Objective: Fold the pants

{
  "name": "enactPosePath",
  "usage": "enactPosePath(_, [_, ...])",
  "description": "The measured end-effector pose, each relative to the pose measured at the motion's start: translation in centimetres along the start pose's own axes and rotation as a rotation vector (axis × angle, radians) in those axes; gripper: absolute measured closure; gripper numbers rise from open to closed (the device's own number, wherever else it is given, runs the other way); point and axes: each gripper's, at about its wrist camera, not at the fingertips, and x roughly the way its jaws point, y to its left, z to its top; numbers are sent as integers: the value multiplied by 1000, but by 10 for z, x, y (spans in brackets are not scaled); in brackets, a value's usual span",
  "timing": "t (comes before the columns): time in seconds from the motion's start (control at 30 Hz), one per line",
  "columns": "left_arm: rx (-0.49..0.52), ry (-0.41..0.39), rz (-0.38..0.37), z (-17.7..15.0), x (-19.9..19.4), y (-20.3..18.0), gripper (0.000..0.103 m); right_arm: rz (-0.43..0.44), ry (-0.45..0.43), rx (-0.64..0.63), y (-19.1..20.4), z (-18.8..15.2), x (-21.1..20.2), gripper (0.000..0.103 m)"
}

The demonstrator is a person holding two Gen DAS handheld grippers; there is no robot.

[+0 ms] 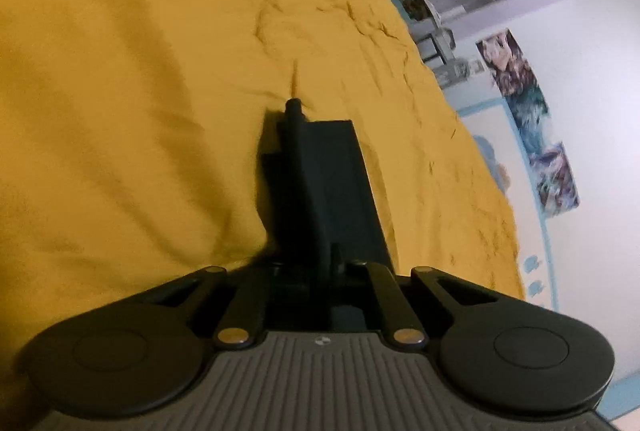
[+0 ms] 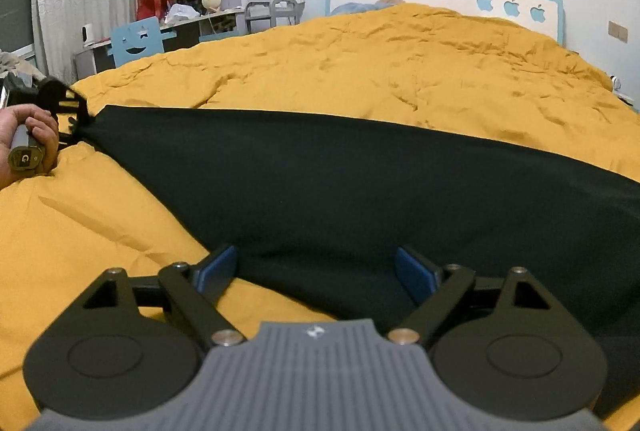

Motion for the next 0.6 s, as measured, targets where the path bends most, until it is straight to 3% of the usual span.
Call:
enactPosePath(0.2, [-27,-27,-20,-1,-7,-6,98,12,-5,17,-4,0,-2,20])
enactPosePath(0.5, [170,-95,-112,-10,-29,-57,98,22,-11,31,-9,-1,-3,20])
enactPosePath(0.6, [282,-122,-127,-18,-34,-78,98,24,-13,34,-10,-2,-3,20])
